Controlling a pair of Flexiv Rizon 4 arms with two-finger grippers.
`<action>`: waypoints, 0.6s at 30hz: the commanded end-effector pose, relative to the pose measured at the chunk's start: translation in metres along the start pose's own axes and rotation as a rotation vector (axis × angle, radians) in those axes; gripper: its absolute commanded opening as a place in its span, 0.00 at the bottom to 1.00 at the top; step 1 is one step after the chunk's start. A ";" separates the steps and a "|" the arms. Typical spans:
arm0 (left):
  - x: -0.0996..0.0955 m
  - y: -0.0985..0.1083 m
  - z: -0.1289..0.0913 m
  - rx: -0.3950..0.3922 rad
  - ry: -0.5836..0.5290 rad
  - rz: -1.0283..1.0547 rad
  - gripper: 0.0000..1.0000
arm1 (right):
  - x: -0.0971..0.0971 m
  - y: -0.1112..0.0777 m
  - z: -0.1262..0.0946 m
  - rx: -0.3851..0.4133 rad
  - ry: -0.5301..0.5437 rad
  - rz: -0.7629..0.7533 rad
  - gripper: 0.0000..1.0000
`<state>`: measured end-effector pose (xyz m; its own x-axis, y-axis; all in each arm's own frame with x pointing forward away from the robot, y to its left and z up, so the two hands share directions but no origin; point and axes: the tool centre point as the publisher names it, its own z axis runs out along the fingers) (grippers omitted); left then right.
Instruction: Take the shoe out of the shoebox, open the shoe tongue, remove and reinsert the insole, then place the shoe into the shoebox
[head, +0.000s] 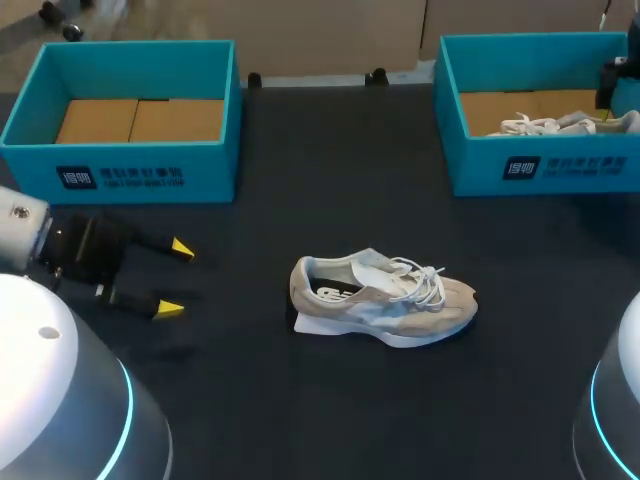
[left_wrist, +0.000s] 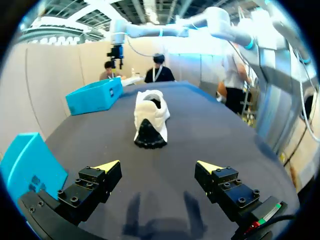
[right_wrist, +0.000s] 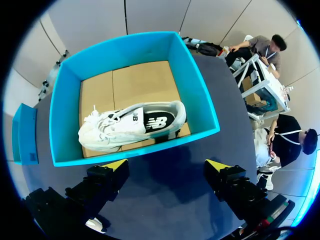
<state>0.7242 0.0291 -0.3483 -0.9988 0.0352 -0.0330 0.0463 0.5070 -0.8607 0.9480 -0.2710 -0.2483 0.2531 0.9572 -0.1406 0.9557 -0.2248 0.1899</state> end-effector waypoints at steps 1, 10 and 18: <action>-0.001 0.014 0.007 0.048 -0.016 -0.015 1.00 | 0.000 0.000 0.000 0.000 0.000 0.000 1.00; 0.003 0.016 0.019 0.128 -0.052 -0.047 1.00 | 0.000 0.000 0.000 0.000 0.000 0.000 1.00; 0.000 0.004 0.036 0.155 -0.063 -0.046 1.00 | 0.000 0.000 0.000 0.000 0.000 0.000 1.00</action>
<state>0.7227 0.0072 -0.3675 -0.9992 -0.0369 -0.0163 0.0017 0.3654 -0.9309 0.9480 -0.2709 -0.2484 0.2530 0.9572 -0.1406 0.9557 -0.2247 0.1899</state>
